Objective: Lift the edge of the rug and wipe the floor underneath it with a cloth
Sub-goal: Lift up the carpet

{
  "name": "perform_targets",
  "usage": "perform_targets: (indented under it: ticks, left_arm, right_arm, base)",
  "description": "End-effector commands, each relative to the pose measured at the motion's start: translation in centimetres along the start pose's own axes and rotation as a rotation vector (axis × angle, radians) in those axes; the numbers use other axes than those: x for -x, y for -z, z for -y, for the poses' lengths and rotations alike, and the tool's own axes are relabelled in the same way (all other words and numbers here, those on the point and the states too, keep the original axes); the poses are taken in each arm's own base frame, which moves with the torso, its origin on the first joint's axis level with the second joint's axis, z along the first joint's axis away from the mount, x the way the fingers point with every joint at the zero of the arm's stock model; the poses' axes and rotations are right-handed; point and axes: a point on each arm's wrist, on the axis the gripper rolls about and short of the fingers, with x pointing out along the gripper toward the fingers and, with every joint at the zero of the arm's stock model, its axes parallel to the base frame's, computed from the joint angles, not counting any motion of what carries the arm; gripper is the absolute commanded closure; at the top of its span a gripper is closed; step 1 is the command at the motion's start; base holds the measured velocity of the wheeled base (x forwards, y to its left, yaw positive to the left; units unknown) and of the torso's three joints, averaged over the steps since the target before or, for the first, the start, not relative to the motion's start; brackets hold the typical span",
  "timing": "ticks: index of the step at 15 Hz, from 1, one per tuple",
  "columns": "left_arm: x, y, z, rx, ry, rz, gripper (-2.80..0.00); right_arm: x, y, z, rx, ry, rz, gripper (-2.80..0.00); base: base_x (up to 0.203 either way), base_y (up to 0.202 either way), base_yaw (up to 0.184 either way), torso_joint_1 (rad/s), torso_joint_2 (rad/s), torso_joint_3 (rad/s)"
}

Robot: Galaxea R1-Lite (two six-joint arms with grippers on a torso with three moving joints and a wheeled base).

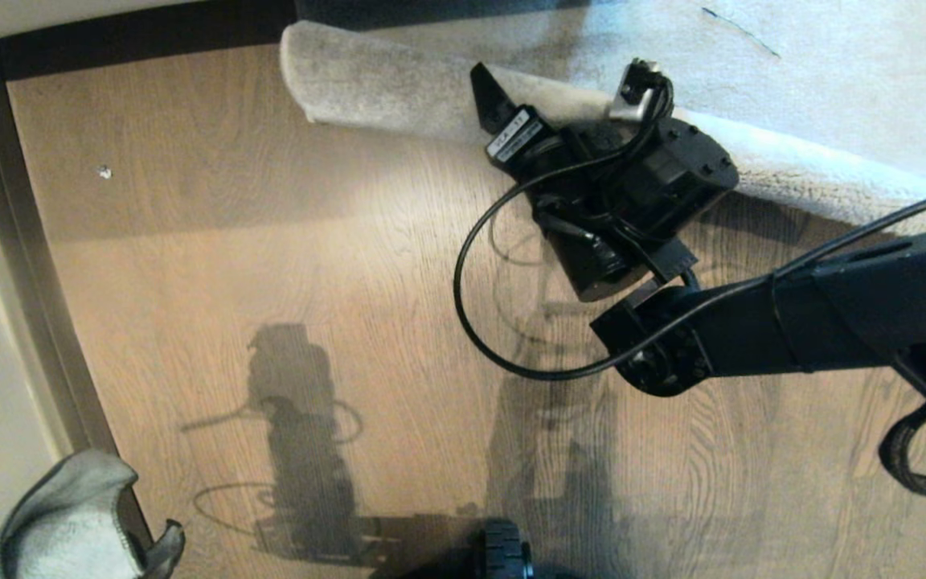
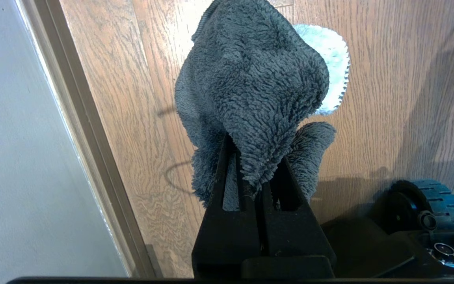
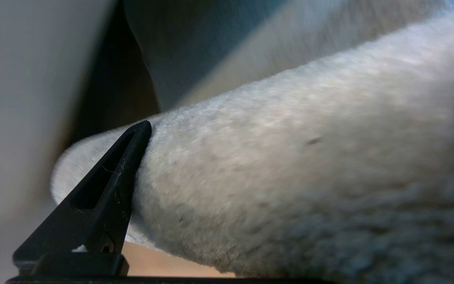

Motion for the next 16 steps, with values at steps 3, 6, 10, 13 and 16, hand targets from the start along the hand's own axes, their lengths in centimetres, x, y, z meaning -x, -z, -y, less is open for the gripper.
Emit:
perform_targets:
  ticks: [3, 6, 10, 13, 16]
  left_arm:
    - [0.0, 0.0, 0.0, -0.001, 0.000, 0.000, 0.00]
    - [0.0, 0.0, 0.0, -0.001, 0.000, 0.000, 0.00]
    - [0.0, 0.0, 0.0, -0.001, 0.000, 0.000, 0.00]
    - [0.0, 0.0, 0.0, -0.001, 0.000, 0.000, 0.00]
    - [0.0, 0.0, 0.0, -0.001, 0.001, 0.000, 0.00]
  right_arm:
    - [1.9, 2.8, 1.7, 0.205, 0.036, -0.080, -2.80]
    - [4.1, 4.9, 3.3, 0.292, 0.049, -0.136, -2.80]
    - [6.2, 6.2, 5.0, 0.424, 0.063, -0.177, -2.80]
    - [6.7, 6.1, 6.4, 0.447, 0.091, -0.194, -2.80]
    - [7.6, 5.7, 8.4, 0.480, 0.138, -0.229, -2.80]
  base:
    - [0.000, 0.000, 0.000, 0.000, 0.00, 0.000]
    - [0.000, 0.000, 0.000, 0.000, 0.00, 0.000]
    - [0.000, 0.000, 0.000, 0.000, 0.00, 0.000]
    - [0.000, 0.000, 0.000, 0.000, 0.00, 0.000]
    - [0.000, 0.000, 0.000, 0.000, 0.00, 0.000]
